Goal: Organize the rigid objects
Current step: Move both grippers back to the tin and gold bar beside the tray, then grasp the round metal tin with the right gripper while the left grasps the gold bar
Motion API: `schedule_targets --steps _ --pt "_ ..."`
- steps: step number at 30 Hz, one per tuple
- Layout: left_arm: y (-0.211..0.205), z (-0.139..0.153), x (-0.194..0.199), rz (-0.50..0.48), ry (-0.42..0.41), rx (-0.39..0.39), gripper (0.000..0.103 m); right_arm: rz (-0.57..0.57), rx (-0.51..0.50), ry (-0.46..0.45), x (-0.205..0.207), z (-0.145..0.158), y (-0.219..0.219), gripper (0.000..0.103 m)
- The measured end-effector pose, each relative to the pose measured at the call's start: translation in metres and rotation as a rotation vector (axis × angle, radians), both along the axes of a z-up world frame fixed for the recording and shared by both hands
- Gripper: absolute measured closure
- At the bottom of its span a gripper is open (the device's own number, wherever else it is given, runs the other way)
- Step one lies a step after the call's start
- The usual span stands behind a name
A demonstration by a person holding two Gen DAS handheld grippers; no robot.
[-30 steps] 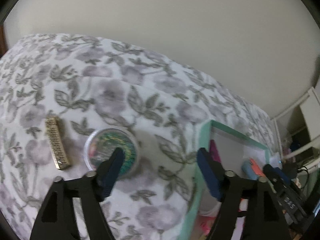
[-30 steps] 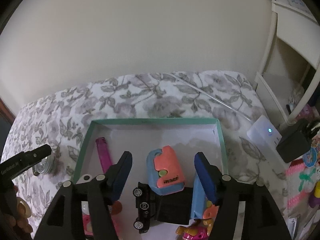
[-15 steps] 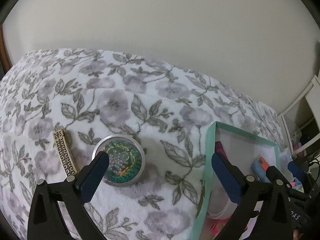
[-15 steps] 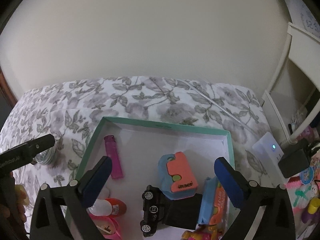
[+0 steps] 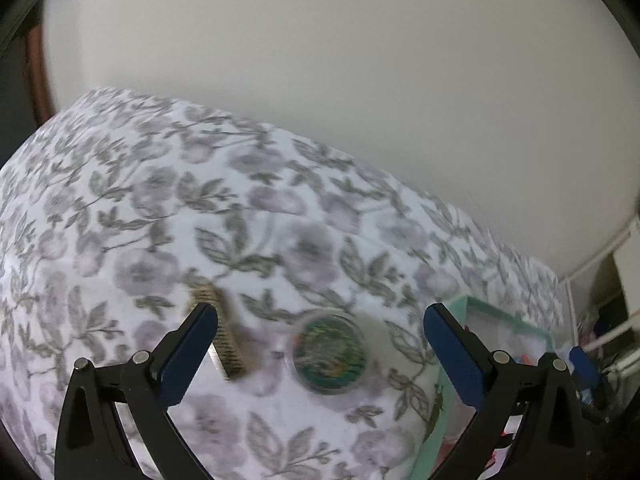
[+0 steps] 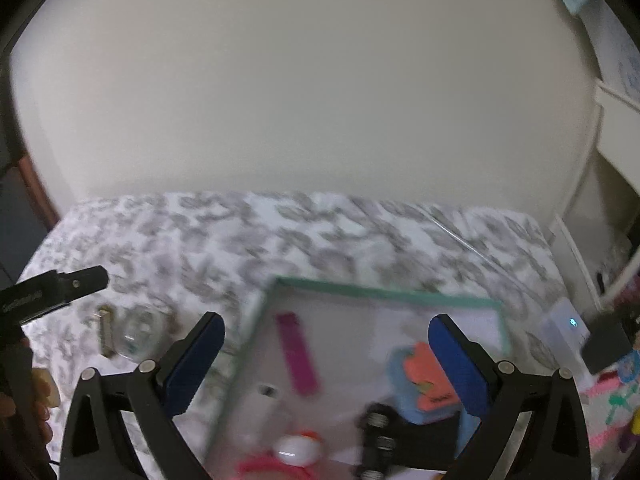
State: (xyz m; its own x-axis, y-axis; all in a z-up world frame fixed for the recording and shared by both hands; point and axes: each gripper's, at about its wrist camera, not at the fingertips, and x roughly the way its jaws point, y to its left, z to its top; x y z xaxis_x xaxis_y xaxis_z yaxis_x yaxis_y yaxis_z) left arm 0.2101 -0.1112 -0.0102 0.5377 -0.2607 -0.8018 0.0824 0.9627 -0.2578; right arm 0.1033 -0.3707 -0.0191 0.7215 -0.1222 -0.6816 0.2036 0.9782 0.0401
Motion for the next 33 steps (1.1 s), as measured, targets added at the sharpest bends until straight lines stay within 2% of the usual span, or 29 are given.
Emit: schedule_targets --steps 5,11,17,26,28,33 --pt "0.043 0.005 0.009 0.092 0.03 0.019 0.0 0.094 0.021 -0.035 0.011 0.007 0.041 0.0" --pt "0.074 -0.016 0.019 0.159 0.101 0.002 0.001 0.2 -0.002 0.027 0.032 -0.013 0.097 0.0" --pt "0.078 -0.055 0.029 0.155 0.201 0.007 0.001 0.277 0.001 0.126 0.05 -0.05 0.139 0.0" --pt "0.076 -0.078 0.034 0.113 0.225 0.023 0.002 0.289 -0.038 0.206 0.067 -0.089 0.166 0.0" --pt "0.073 -0.08 0.036 0.103 0.225 0.021 0.005 0.289 -0.038 0.212 0.069 -0.092 0.168 0.003" --pt "0.06 -0.086 0.036 0.056 0.23 0.036 0.018 0.285 -0.025 0.219 0.073 -0.1 0.17 0.02"
